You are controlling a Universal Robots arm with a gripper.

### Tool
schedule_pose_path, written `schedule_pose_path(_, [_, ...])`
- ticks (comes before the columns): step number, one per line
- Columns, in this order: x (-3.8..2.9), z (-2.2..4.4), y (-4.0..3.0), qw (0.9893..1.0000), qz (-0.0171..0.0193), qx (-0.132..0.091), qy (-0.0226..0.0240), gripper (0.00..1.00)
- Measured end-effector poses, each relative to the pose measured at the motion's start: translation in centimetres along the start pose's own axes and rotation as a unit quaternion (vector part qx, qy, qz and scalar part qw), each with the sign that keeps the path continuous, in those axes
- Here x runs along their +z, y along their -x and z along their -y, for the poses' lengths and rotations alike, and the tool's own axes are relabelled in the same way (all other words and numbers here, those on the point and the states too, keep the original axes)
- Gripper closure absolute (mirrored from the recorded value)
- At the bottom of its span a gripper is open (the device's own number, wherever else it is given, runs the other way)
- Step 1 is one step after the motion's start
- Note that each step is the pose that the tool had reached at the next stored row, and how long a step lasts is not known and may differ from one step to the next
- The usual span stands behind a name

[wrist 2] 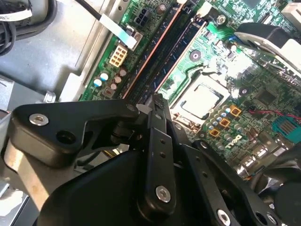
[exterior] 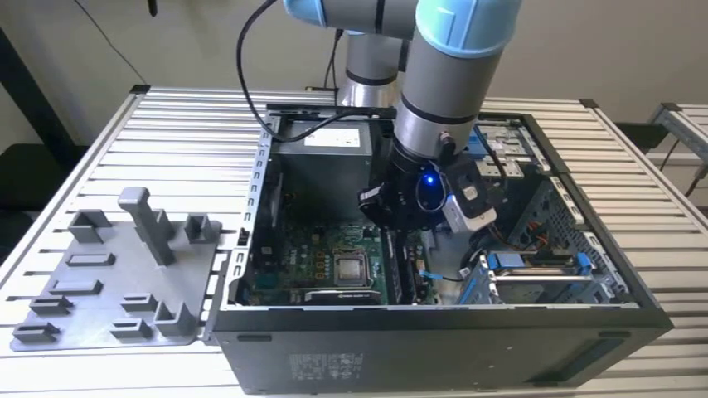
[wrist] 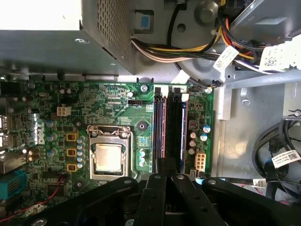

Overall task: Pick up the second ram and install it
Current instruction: 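Insert the second ram into the second slot, then press down the second ram until it locks into place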

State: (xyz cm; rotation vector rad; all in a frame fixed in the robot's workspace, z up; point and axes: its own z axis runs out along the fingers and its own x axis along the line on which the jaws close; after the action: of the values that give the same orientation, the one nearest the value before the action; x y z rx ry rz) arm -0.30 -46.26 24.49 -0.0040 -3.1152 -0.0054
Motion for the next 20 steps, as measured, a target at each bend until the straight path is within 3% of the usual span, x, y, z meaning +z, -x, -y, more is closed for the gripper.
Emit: schedule_pose_path(20, [0.0, 0.01, -0.03, 1.0, -0.0001, -0.006, 0.0006, 0.89])
